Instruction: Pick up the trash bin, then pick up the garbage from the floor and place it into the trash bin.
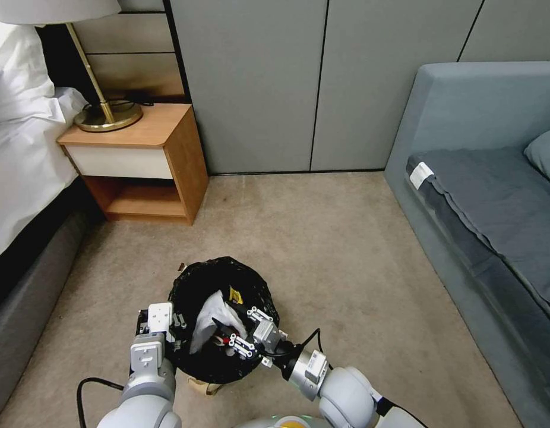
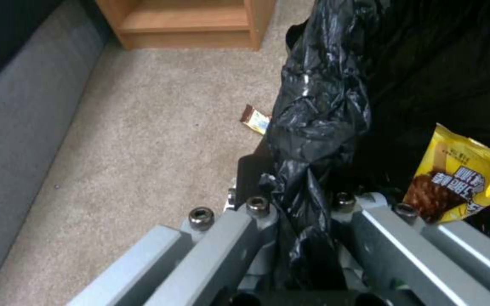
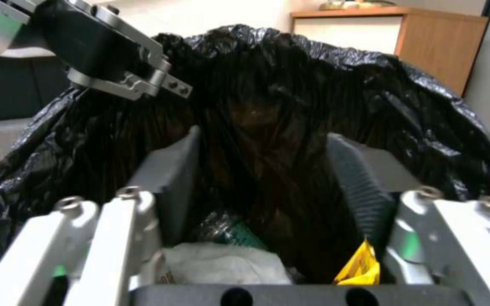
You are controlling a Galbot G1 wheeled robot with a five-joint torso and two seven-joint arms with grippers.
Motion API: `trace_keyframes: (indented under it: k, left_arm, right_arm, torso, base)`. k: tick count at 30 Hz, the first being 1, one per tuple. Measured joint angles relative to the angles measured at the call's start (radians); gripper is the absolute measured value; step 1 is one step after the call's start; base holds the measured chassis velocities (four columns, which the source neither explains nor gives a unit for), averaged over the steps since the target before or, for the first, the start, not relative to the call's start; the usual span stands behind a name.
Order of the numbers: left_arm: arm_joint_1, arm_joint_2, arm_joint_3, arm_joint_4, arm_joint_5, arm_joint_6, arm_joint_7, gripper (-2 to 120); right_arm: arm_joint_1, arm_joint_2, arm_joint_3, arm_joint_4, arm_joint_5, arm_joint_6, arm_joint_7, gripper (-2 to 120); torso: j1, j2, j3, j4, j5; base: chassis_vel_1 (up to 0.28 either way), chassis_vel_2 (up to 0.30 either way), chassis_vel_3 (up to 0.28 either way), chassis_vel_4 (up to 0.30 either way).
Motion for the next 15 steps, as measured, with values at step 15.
trace_keyframes:
  k: [15]
  left_arm:
    - [-0.001, 0.002, -0.002, 0.0, 0.0, 0.001, 0.001, 1]
  right_arm:
    - [-0.029, -0.137, 0.045, 0.141, 0.032, -0.019, 0.002, 100]
  torso:
    - [0.0, 0.0, 0.0, 0.0001, 0.0001]
  base:
    - [0.0, 0.0, 0.0, 0.0]
